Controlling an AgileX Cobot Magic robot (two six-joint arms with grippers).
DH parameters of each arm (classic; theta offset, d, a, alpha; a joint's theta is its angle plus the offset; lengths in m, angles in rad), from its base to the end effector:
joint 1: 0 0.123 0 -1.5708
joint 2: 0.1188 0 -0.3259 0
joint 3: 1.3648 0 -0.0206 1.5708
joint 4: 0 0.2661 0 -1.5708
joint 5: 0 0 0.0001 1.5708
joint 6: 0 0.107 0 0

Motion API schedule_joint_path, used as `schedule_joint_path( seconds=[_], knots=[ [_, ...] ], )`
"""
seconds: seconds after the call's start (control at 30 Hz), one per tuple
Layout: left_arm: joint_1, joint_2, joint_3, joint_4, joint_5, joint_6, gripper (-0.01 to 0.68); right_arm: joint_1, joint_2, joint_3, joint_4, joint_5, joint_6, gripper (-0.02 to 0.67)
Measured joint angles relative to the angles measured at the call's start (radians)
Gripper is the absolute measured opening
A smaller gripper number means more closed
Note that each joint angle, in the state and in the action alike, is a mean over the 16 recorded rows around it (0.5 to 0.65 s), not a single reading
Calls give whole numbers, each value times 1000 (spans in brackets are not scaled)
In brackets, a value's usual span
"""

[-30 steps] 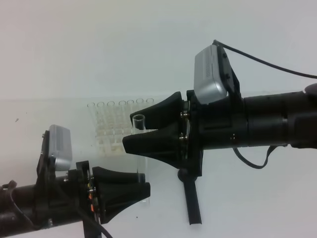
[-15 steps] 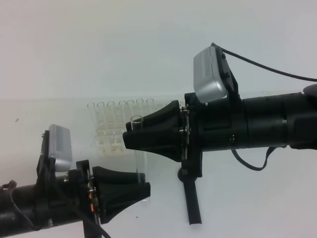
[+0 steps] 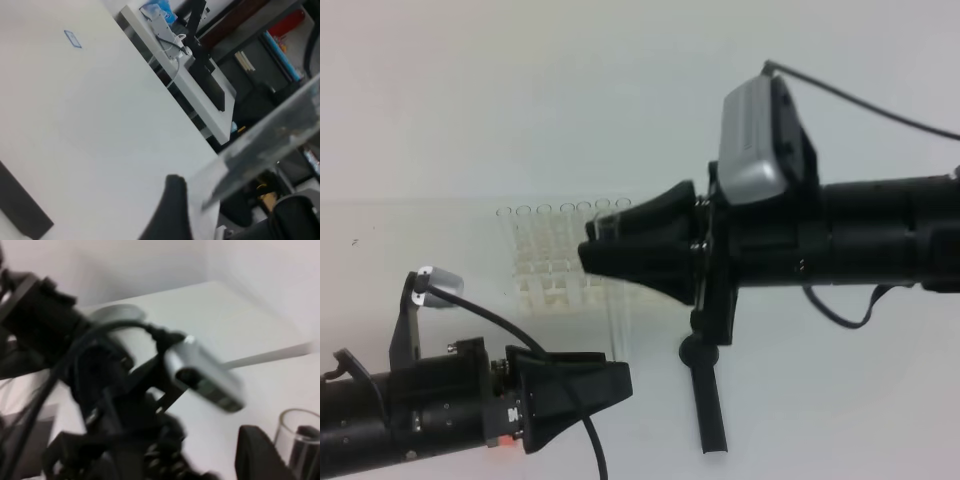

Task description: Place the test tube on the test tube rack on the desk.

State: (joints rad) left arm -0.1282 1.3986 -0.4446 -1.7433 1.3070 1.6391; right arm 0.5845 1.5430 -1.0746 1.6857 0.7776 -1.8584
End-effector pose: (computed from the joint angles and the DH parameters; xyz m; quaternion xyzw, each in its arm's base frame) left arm 0.1874 -0.1268 0.2492 0.2150 0.7068 -0.6015 0.3040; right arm 0.2575 0.2599 0.3473 -0.4704 0.6115 0.4187 0.4790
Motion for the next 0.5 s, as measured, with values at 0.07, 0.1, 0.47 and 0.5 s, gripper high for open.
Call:
schedule_joint_path(
  seconds=[0.07, 0.1, 0.47, 0.5],
  knots=[
    [0, -4, 0, 23, 0, -29, 468, 0, -27, 0, -3, -43, 0, 128],
    [0, -8, 0, 35, 0, -41, 424, 0, -43, 0, -5, -65, 1, 128],
    [0, -224, 0, 119, -30, -142, 37, 0, -215, 0, -79, -243, 60, 127],
    [0, -262, 0, 122, -44, -157, 19, 0, -224, 0, -91, -248, 71, 127]
  ],
)
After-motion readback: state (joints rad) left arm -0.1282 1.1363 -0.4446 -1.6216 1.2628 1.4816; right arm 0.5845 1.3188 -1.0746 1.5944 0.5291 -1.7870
